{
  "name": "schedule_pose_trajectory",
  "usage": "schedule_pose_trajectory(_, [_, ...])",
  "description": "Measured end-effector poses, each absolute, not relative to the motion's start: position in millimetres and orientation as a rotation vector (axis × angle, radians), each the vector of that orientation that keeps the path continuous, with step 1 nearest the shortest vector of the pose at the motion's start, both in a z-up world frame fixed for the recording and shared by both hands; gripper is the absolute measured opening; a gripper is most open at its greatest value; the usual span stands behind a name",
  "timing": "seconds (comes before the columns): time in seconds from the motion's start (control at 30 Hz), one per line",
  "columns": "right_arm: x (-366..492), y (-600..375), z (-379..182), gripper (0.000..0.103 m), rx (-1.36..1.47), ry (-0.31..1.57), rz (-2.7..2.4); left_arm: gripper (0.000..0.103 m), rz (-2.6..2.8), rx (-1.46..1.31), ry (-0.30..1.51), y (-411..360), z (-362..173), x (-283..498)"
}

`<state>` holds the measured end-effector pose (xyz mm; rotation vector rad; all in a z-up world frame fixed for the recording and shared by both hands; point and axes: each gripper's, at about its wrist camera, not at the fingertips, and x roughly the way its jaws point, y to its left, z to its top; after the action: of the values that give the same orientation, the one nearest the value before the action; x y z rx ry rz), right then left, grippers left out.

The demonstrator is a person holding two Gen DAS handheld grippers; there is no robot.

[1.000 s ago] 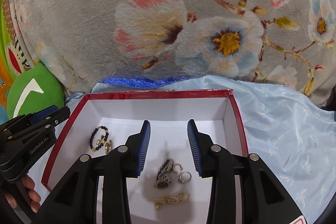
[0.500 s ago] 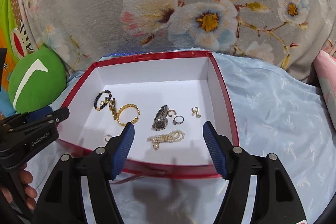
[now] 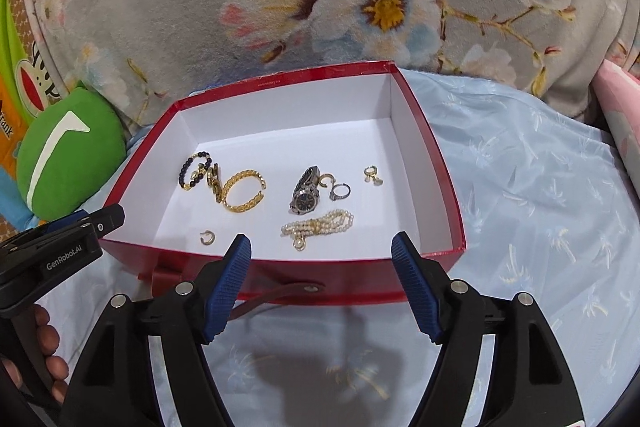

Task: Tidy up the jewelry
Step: 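Withdraw both tools back from the red box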

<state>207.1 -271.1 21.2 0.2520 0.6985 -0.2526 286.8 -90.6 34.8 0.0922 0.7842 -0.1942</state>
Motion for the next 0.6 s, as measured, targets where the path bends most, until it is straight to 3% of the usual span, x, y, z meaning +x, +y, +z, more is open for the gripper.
schedule_pose_trajectory(0.1, [201.5,-266.3,21.8,0.071,0.24,0.7,-0.254,0.053,-0.188,0.088,0.786,-89.1,31.7,281.2])
schedule_pose_trajectory(0.2, [199.9,-261.6,24.5,0.073,0.228,0.703,-0.25,0.066,-0.173,0.103,0.781,-89.4,29.0,275.9])
schedule_pose_trajectory(0.27, [199.9,-259.2,26.8,0.076,0.219,0.701,-0.254,0.083,-0.154,0.116,0.772,-89.5,27.9,272.4])
schedule_pose_trajectory(0.33, [200.9,-258.0,29.0,0.079,0.213,0.701,-0.265,0.089,-0.132,0.13,0.758,-89.8,27.2,268.9])
schedule_pose_trajectory(0.6, [207.9,-257.8,25.1,0.084,0.202,0.715,-0.306,0.09,-0.13,0.139,0.781,-93.3,19.8,271.3])
